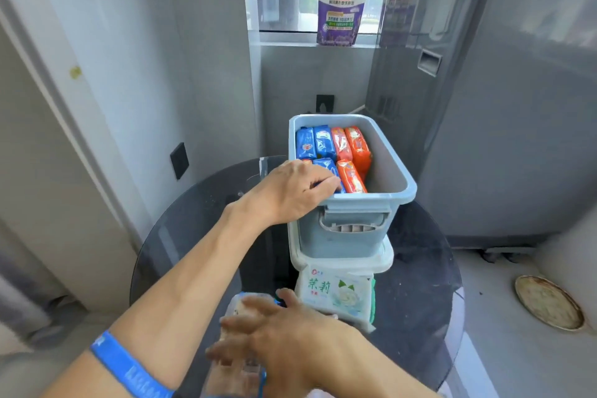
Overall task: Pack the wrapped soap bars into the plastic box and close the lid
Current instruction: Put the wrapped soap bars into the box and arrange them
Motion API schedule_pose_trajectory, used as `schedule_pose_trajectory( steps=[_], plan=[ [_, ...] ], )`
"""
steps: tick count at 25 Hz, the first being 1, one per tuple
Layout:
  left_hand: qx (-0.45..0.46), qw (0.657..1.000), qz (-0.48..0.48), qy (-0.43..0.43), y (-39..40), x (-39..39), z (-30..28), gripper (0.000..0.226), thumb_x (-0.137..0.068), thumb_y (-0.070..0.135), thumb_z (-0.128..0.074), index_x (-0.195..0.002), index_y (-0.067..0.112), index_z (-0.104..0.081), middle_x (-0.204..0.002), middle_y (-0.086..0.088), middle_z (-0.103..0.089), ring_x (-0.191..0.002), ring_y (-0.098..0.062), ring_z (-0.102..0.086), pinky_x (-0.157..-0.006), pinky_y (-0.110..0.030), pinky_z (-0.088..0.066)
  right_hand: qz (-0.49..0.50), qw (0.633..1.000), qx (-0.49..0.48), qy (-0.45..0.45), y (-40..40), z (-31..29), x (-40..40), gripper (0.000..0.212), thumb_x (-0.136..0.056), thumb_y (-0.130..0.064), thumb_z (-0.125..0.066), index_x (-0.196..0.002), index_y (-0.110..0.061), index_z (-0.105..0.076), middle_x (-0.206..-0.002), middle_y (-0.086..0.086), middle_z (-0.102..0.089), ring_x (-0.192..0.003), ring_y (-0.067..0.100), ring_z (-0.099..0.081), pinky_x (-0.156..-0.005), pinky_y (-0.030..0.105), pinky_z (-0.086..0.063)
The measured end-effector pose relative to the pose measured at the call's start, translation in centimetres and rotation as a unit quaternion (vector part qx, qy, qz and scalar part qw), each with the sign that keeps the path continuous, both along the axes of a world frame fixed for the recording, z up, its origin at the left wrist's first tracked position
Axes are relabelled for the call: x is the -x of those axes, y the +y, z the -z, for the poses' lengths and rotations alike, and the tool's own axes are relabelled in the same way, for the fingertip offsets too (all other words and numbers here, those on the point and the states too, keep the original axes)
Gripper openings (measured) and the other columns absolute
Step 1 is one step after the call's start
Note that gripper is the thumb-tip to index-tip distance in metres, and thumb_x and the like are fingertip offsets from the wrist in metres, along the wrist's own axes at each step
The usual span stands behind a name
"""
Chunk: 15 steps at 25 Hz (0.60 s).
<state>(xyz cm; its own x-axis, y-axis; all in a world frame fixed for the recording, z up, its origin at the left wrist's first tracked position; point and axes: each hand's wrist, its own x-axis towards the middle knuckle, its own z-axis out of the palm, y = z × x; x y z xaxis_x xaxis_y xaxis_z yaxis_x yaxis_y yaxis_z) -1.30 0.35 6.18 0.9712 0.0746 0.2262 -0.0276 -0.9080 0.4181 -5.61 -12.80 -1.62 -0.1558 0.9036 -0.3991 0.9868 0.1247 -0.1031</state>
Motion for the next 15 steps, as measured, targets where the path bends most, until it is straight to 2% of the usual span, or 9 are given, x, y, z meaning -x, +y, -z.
schedule_pose_trajectory(
  steps=[2, 3, 5, 6, 7, 8, 10, 12, 15],
  plan=[
    [0.018, 1.0, 0.012, 0.002, 0.4, -0.2, 0.2, 0.038, -0.103, 0.039, -0.042, -0.099, 0.014, -0.069, -0.102, 0.002, -0.071, -0.092, -0.014, -0.063, -0.078, -0.04, -0.056, -0.009, 0.996, 0.007, -0.089, 1.5, 0.2, 0.2, 0.076, -0.09, -0.024, -0.067, -0.15, -0.034, -0.021, -0.161, -0.002, -0.013, -0.149, 0.029, 0.005, -0.112, 0.07, -0.006],
    [0.03, 0.999, 0.017, 0.012, 0.7, -0.3, 0.3, 0.036, -0.103, 0.042, -0.043, -0.1, 0.018, -0.069, -0.105, 0.005, -0.07, -0.094, -0.012, -0.063, -0.078, -0.038, -0.057, -0.025, 0.992, -0.018, -0.126, 2.1, 0.3, 0.4, 0.066, -0.094, -0.022, -0.062, -0.149, -0.029, -0.026, -0.158, 0.002, -0.02, -0.148, 0.032, 0.001, -0.112, 0.07, -0.007],
    [0.053, 0.998, 0.02, 0.026, 1.5, -0.5, 0.3, 0.031, -0.101, 0.045, -0.046, -0.102, 0.025, -0.07, -0.108, 0.01, -0.07, -0.098, -0.009, -0.064, -0.078, -0.034, -0.058, -0.061, 0.978, -0.108, -0.167, 2.2, 0.5, 0.3, 0.045, -0.099, -0.02, -0.053, -0.141, -0.019, -0.04, -0.147, 0.007, -0.041, -0.143, 0.034, -0.021, -0.111, 0.062, -0.021],
    [0.068, 0.997, 0.014, 0.022, 1.9, -0.7, 0.4, 0.028, -0.099, 0.046, -0.049, -0.104, 0.029, -0.07, -0.11, 0.011, -0.069, -0.1, -0.007, -0.064, -0.079, -0.031, -0.059, -0.074, 0.974, -0.157, -0.145, 1.8, 0.1, -0.3, 0.037, -0.099, -0.019, -0.052, -0.136, -0.015, -0.047, -0.138, 0.008, -0.051, -0.134, 0.035, -0.036, -0.108, 0.058, -0.03],
    [0.092, 0.996, 0.004, 0.014, 2.3, -0.8, 0.4, 0.024, -0.097, 0.045, -0.054, -0.108, 0.032, -0.071, -0.114, 0.012, -0.068, -0.103, -0.004, -0.063, -0.08, -0.027, -0.059, -0.067, 0.976, -0.188, -0.082, 1.1, -0.6, -1.1, 0.032, -0.098, -0.017, -0.053, -0.13, -0.012, -0.053, -0.127, 0.01, -0.058, -0.122, 0.036, -0.047, -0.101, 0.056, -0.037],
    [0.113, 0.994, -0.006, 0.006, 2.6, -0.9, 0.6, 0.022, -0.096, 0.043, -0.058, -0.112, 0.034, -0.07, -0.118, 0.013, -0.067, -0.105, -0.001, -0.062, -0.08, -0.023, -0.058, -0.033, 0.978, -0.204, 0.021, 0.4, -1.8, -2.1, 0.031, -0.094, -0.014, -0.059, -0.124, -0.011, -0.056, -0.117, 0.012, -0.061, -0.109, 0.035, -0.054, -0.093, 0.054, -0.043],
    [0.126, 0.991, -0.022, -0.027, 3.0, -1.0, 0.9, 0.022, -0.094, 0.037, -0.063, -0.114, 0.033, -0.071, -0.118, 0.013, -0.066, -0.105, 0.003, -0.061, -0.078, -0.014, -0.055, 0.083, 0.949, -0.184, 0.243, -1.3, -5.1, -4.4, 0.041, -0.08, -0.009, -0.073, -0.116, -0.018, -0.056, -0.104, 0.008, -0.063, -0.094, 0.026, -0.06, -0.082, 0.045, -0.051],
    [0.107, 0.992, -0.04, -0.062, 3.0, -1.2, 1.1, 0.019, -0.09, 0.03, -0.066, -0.106, 0.028, -0.076, -0.105, 0.013, -0.068, -0.097, 0.001, -0.062, -0.078, -0.011, -0.049, 0.14, 0.879, -0.168, 0.424, -3.1, -8.4, -6.6, 0.047, -0.07, -0.003, -0.079, -0.108, -0.017, -0.056, -0.098, 0.01, -0.065, -0.087, 0.017, -0.061, -0.078, 0.041, -0.052],
    [0.085, 0.994, -0.032, -0.066, 2.5, -1.2, 0.7, 0.025, -0.083, 0.034, -0.058, -0.079, 0.013, -0.07, -0.072, 0.01, -0.059, -0.07, -0.007, -0.054, -0.067, -0.031, -0.046, 0.188, 0.746, -0.239, 0.592, -5.3, -11.2, -9.8, 0.047, -0.071, -0.008, -0.076, -0.113, 0.003, -0.058, -0.106, 0.021, -0.068, -0.095, 0.034, -0.066, -0.087, 0.046, -0.053]
  ],
)
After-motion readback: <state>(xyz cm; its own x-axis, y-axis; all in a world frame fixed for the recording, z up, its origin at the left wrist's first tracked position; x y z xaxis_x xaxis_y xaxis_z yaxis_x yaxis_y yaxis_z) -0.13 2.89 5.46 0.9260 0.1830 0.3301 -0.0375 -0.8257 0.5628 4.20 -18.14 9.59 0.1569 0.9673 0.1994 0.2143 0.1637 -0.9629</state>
